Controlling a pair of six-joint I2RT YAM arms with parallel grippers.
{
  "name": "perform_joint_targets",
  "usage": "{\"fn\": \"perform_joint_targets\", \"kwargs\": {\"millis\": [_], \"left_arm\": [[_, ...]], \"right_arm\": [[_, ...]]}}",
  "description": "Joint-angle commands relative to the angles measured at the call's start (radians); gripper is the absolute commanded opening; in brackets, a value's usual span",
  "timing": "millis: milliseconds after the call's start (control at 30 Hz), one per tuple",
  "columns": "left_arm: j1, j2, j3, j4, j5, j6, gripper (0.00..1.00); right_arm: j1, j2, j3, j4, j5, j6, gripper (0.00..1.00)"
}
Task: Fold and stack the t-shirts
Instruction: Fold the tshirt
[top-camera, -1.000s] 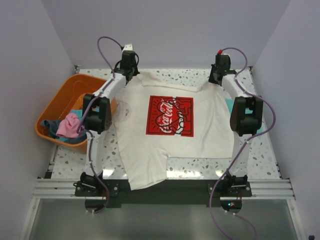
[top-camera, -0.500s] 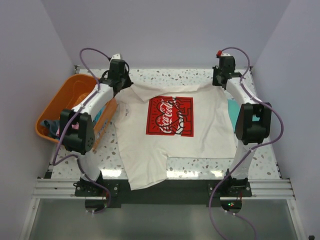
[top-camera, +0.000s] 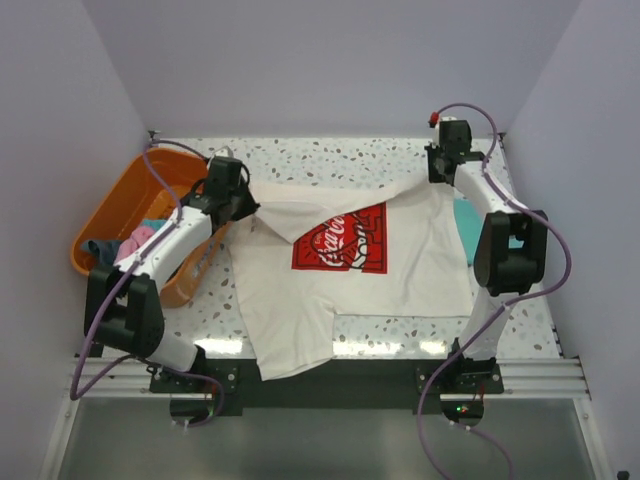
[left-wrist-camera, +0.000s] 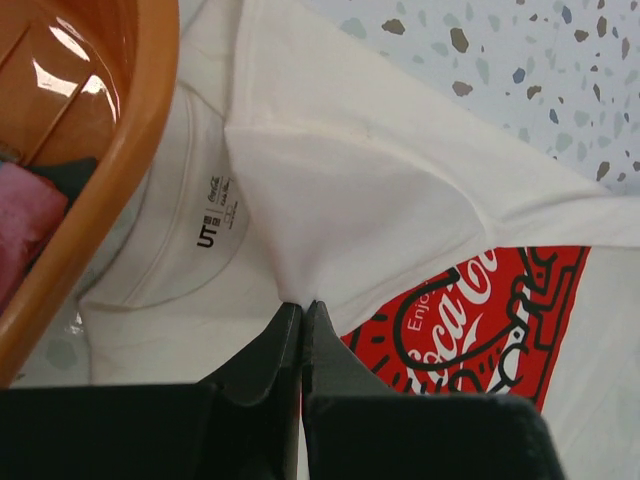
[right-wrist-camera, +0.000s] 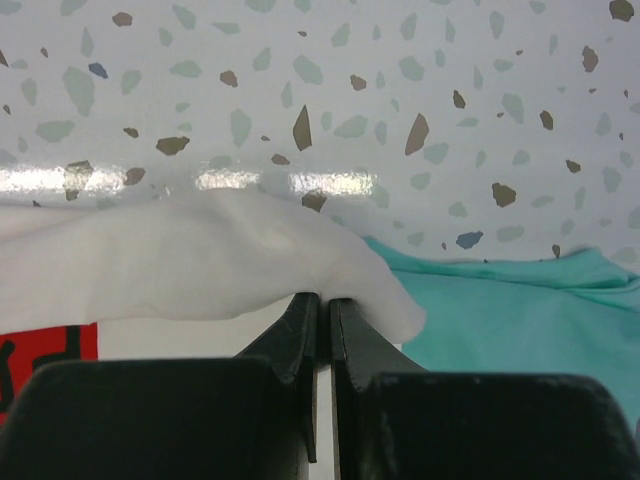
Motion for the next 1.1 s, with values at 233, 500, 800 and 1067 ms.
{"fn": "perform_joint_targets", "kwargs": {"millis": [233,500,800,1067], "left_arm": [[-0.019,-0.175,-0.096,-0.049,0.036,-0.079,0.00],[-0.024,-0.203,-0.188,-0.051,0.062,-0.086,0.00],[-0.030,-0.215,-0.307,-0.083,0.111,-0.056,0.26],[-0.030,-0.318,-0.251,-0.169,0.048,-0.007,1.00]], "right_arm": [[-0.005,-0.105,-0.048,-0.018,0.054,-0.070,0.00],[-0.006,-0.123,-0.109,-0.017,0.022,-0.060,0.00],[-0.005,-0.134,-0.158,-0.126,0.103,-0.018,0.08],[-0.005,-0.183,-0.166,-0.314,0.336,0.045,0.60]]}}
